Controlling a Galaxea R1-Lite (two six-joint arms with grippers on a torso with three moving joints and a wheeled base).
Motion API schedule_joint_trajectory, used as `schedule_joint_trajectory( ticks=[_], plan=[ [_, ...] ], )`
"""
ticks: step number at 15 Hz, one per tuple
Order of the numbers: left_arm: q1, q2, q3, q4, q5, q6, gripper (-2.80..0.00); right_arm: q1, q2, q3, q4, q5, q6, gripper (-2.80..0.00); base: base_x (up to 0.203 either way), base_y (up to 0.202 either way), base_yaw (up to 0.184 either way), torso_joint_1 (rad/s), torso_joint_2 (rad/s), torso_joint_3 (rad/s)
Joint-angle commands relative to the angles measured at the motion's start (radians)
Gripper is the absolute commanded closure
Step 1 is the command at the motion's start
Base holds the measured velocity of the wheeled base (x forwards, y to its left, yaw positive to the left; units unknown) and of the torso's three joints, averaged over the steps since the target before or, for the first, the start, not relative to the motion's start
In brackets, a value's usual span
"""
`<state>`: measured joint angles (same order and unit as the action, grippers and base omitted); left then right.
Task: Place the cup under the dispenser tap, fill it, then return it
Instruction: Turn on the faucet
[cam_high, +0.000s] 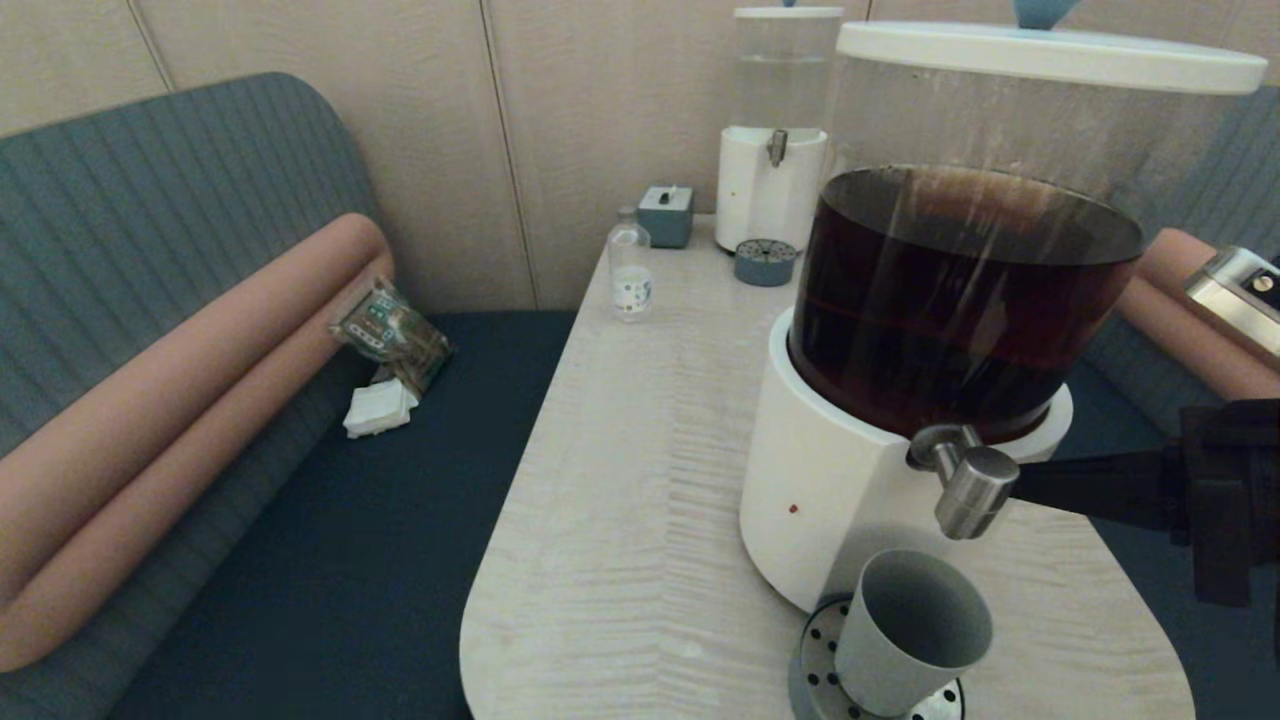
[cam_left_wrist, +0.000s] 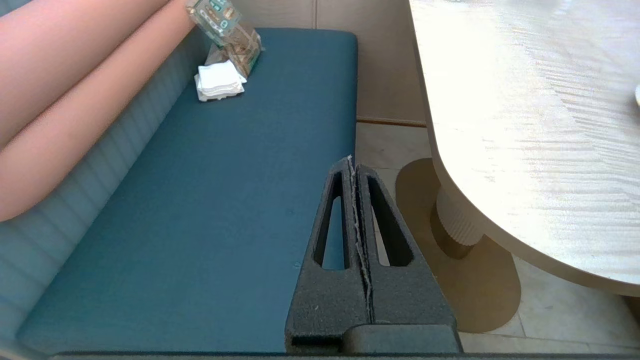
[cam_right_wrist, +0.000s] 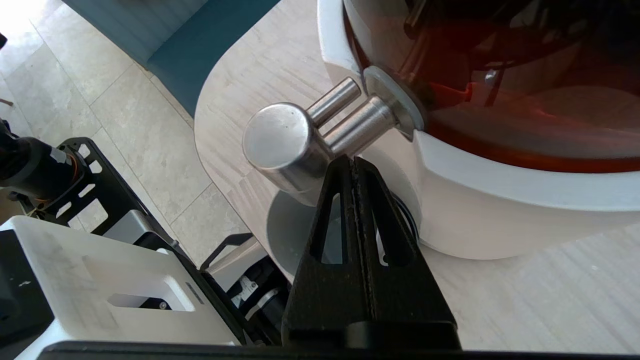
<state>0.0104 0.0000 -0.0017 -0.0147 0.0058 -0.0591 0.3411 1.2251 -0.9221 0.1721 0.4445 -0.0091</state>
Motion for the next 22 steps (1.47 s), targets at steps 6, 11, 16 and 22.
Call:
schedule_joint_trajectory(
  ticks=[6,11,16,22],
  plan=[
    [0.000,0.002,0.000,0.000,0.003,-0.001,0.00,0.008,0.005,0.008,-0.051,0.003,0.002,0.00,0.000,0.000,0.000,0.000,0.00,0.000],
    [0.000,0.002,0.000,-0.001,0.000,-0.001,0.00,0.018,0.002,0.008,-0.065,0.005,0.003,0.00,0.000,0.000,0.000,0.000,0.00,0.000],
    [0.000,0.002,0.000,-0.001,0.002,-0.001,0.00,0.036,0.005,0.025,-0.151,0.003,0.001,0.00,0.000,0.000,0.000,0.000,0.00,0.000],
    [0.000,0.002,0.000,-0.001,0.000,-0.001,0.00,0.046,0.005,0.029,-0.152,0.005,0.002,0.00,0.000,0.000,0.000,0.000,0.00,0.000]
  ],
)
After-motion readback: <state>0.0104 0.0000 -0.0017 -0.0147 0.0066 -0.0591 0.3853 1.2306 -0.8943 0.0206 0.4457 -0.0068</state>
